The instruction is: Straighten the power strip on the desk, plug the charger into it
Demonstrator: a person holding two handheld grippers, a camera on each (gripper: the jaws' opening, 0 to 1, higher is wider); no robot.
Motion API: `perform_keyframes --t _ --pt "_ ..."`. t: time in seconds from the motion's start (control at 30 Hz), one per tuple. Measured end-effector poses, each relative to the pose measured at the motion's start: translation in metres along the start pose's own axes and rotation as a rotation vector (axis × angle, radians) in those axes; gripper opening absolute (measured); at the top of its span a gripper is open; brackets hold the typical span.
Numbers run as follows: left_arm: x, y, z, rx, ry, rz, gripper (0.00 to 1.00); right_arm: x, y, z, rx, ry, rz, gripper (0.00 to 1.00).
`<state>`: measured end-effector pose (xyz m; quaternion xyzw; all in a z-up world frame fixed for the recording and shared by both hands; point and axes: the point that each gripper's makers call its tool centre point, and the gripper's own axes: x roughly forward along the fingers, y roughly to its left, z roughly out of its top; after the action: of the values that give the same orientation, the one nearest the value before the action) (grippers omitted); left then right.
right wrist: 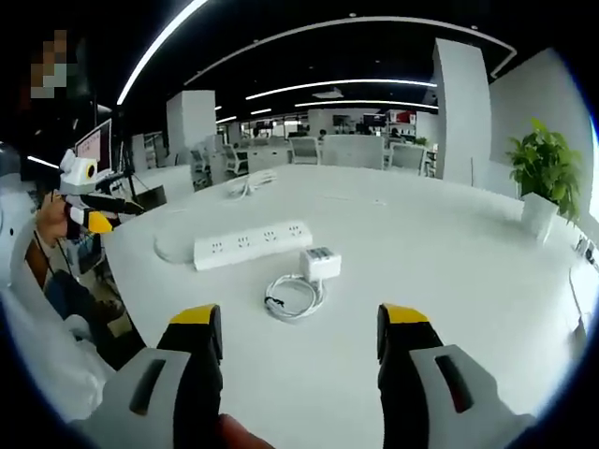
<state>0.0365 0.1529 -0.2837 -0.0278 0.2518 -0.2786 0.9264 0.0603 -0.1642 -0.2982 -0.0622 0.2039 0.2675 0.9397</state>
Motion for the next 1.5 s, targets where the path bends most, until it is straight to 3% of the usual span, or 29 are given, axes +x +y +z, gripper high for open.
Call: perform_keyframes --t 0.27,0.43,0.63,0.8,1.1,1.4,1.5 --pt "0.001 -0.003 -0.003 -0.029 -0.008 -0.025 0.96 -0.002 -0.002 0.004 -0.022 -0.007 -0.019 0.68" --pt "0.000 0.004 -0.004 -0.010 -0.005 0.013 0.96 -0.005 -0.001 0.001 -0.001 -0.013 -0.007 0.69" --pt "0.006 -0.002 -0.007 -0.016 0.014 0.006 0.94 -0.007 -0.006 0.005 -0.005 -0.026 -0.017 0.69" --pt "0.008 -0.006 0.002 -0.007 -0.002 -0.004 0.96 -0.006 -0.002 -0.001 0.000 -0.015 -0.002 0.69" --pt "0.012 0.001 -0.003 -0.008 0.018 0.016 0.95 -0.007 -0.007 0.000 0.004 -0.022 -0.011 0.69" --pt "0.031 -0.005 0.008 0.039 0.013 -0.013 0.94 -0.004 -0.009 0.001 0.000 -0.005 -0.011 0.69" --pt "0.039 -0.009 0.006 0.048 0.041 -0.027 0.94 -0.004 -0.003 0.000 0.003 -0.007 0.000 0.69"
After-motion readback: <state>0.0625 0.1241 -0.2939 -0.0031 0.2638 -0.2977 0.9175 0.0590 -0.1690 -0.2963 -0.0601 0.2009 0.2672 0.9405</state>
